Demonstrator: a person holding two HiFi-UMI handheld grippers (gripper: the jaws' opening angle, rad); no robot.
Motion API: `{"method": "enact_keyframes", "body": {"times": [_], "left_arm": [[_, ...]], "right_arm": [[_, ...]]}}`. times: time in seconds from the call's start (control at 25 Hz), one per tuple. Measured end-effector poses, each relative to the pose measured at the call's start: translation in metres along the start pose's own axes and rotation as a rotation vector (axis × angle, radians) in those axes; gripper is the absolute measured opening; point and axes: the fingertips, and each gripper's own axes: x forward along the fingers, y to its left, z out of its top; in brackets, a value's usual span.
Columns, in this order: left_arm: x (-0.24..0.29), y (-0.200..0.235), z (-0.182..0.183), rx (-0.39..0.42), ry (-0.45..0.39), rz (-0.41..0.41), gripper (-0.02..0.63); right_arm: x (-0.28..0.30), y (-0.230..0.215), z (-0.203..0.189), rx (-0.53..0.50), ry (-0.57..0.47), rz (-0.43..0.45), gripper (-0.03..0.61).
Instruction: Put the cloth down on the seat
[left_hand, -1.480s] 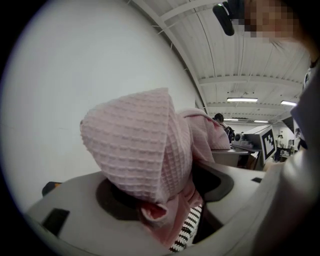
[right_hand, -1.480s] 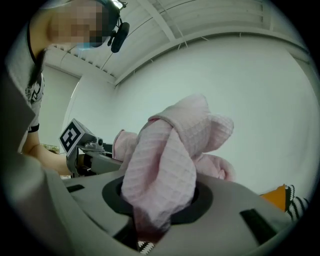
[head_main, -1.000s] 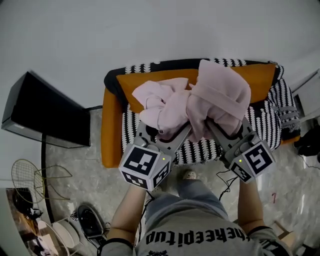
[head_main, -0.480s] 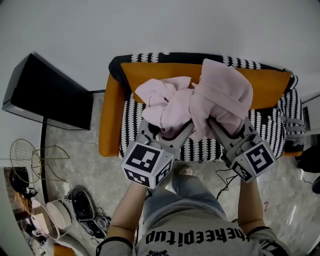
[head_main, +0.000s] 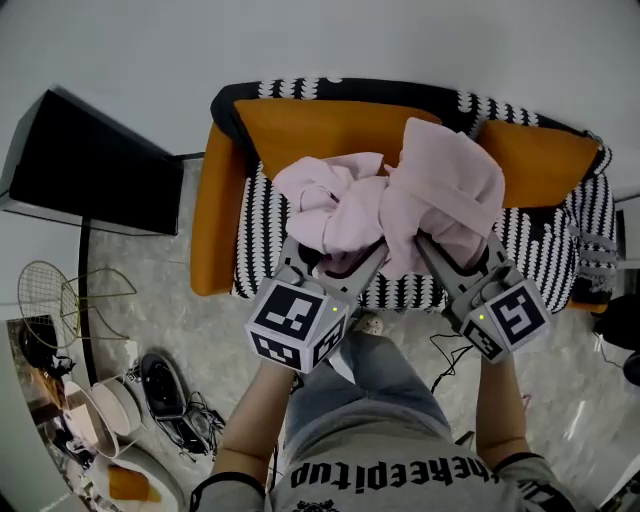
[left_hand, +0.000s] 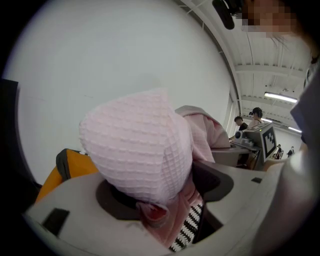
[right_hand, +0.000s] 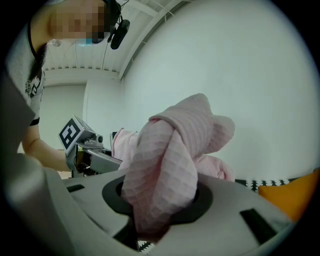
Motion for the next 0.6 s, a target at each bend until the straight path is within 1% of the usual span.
{"method": "enact_keyframes", "body": {"times": [0.2, 0.6], "left_arm": [[0.008, 0.011, -0.005, -0.042, 0.043, 0.008, 0.339], [0.028, 0.018, -0.061, -0.110, 0.141, 0.023, 0.339]], "right_arm": [[0.013, -0.007, -0.005, 0.026, 0.047, 0.014, 0.156], [0.023, -0.015, -0.065, 0.101, 0.128, 0.037, 0.156]]}}
